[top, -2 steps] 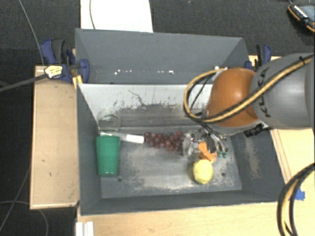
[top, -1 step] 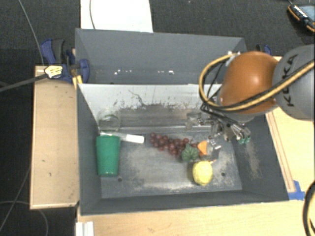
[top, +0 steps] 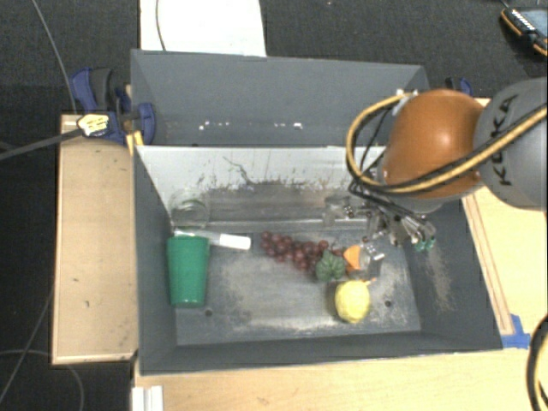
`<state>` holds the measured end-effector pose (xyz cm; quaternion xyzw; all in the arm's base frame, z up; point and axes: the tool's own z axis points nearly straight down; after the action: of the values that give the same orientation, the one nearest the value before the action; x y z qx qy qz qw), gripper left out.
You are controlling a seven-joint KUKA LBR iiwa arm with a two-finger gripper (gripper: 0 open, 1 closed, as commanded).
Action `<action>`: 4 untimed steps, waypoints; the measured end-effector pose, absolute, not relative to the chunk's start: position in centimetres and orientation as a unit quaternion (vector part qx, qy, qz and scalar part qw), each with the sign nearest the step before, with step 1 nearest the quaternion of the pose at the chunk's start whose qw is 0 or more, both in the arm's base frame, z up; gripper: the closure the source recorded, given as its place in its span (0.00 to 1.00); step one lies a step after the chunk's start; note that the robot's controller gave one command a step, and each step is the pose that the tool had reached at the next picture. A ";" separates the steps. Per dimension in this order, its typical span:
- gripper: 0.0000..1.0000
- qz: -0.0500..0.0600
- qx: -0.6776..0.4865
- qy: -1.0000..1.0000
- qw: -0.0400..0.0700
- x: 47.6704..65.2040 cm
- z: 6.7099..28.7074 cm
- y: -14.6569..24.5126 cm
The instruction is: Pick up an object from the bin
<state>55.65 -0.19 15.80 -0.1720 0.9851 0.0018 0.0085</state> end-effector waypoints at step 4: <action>0.00 0.002 -0.215 0.976 0.014 53.4 8.1 0.4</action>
Offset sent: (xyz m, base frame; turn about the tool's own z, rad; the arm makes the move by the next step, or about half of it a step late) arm -0.0271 0.0167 -0.0663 0.0787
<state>53.36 0.44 8.12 -0.2153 0.9764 0.0019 0.0136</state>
